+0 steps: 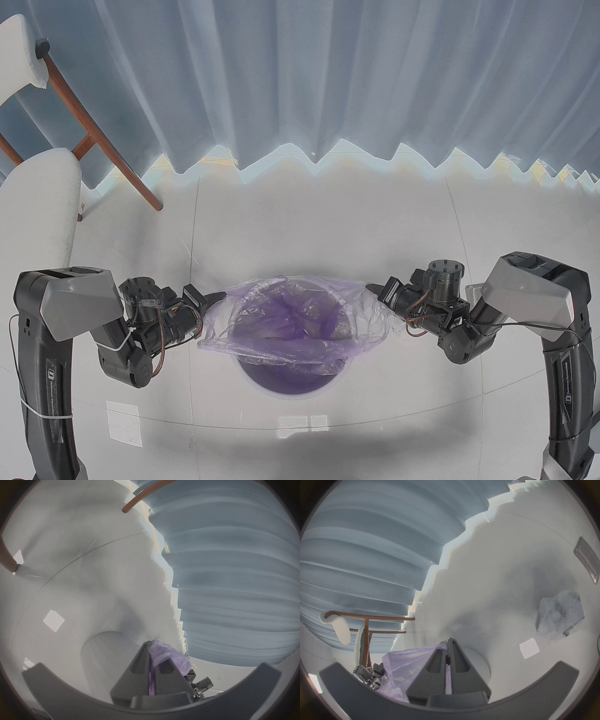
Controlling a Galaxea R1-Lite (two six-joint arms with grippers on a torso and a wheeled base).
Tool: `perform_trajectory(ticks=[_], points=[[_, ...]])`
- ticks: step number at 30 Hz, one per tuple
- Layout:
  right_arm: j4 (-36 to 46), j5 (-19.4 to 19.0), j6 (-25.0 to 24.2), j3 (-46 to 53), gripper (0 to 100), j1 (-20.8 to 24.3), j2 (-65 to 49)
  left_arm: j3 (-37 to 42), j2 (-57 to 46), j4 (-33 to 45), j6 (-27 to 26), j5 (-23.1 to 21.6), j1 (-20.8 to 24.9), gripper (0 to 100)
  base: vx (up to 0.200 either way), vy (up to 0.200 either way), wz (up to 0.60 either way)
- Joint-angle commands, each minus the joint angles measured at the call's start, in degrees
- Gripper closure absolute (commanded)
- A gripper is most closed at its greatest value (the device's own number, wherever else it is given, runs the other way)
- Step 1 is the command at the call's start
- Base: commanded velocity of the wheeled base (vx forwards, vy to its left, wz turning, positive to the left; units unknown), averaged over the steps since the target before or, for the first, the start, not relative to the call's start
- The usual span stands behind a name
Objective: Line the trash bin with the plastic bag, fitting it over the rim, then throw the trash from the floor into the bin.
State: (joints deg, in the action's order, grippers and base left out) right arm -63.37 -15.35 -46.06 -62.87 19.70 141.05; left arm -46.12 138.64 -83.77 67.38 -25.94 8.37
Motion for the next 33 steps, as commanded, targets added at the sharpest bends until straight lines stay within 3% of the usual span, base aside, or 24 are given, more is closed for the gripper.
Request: perform_trajectory(ticks=[1,8,16,17,23,33], points=[[-0.44,1.11,0.09,1.52,100,-0.19,1.07,2.26,0.31,-0.34,-0.05,0.01,-0.29,100,0.000,0.000,0.00],[-7.56,1.72,0.00,8.20,100,0.25,0.55,9.73,-0.48,-5.52,-1.46,0.10,0.33,100,0.000,0.000,0.00],[-15.30,1.72,-0.17,15.67,100,0.25,0.20,13.25,-3.91,-5.26,-3.22,2.04,0.33,100,0.000,0.000,0.00],[-15.56,1.72,-0.17,15.85,0,0.25,0.20,13.33,-3.91,-5.26,-3.31,2.04,0.33,0,0.000,0.000,0.00],[-26.46,1.64,-2.11,22.53,0,0.25,-3.32,15.88,-9.88,-5.26,-3.31,2.21,-0.29,0,0.000,0.000,0.00],[-26.46,0.32,-7.82,31.14,0,0.34,-15.10,26.69,-21.22,-5.26,-3.04,1.77,-0.29,0,0.000,0.000,0.00]])
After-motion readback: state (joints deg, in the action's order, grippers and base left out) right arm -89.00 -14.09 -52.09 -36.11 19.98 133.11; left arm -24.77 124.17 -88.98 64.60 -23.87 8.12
